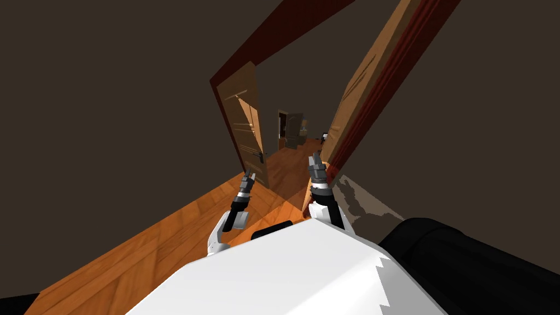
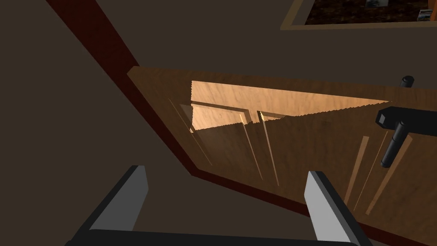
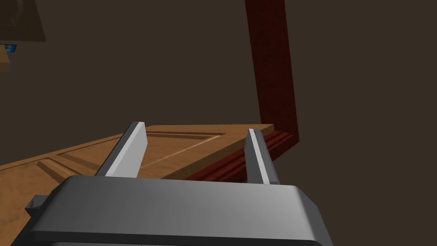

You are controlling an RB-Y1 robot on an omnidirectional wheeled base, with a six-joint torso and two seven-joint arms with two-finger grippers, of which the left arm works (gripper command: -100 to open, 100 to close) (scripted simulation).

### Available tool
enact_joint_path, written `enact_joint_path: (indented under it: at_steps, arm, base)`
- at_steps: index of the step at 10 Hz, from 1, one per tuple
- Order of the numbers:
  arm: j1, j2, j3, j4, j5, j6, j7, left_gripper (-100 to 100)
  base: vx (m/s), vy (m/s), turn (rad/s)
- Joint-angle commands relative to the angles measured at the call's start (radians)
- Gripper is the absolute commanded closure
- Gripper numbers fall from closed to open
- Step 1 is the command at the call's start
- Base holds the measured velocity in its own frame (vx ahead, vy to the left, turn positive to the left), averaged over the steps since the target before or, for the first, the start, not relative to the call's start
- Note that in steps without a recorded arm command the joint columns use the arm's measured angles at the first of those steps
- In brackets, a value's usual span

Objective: Push the door open

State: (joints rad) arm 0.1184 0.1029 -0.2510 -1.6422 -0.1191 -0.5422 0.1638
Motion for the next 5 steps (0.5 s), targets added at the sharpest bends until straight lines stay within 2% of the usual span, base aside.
enact_joint_path:
  at_steps: [1,5]
  arm:
    - [-0.023,0.004,-0.01,0.031,-0.002,0.004,0.016,-100]
    - [-0.074,0.008,-0.035,0.106,-0.007,0.009,0.045,-100]
  base:
    - [0.108,0.1,-0.028]
    - [0.092,0.079,-0.024]
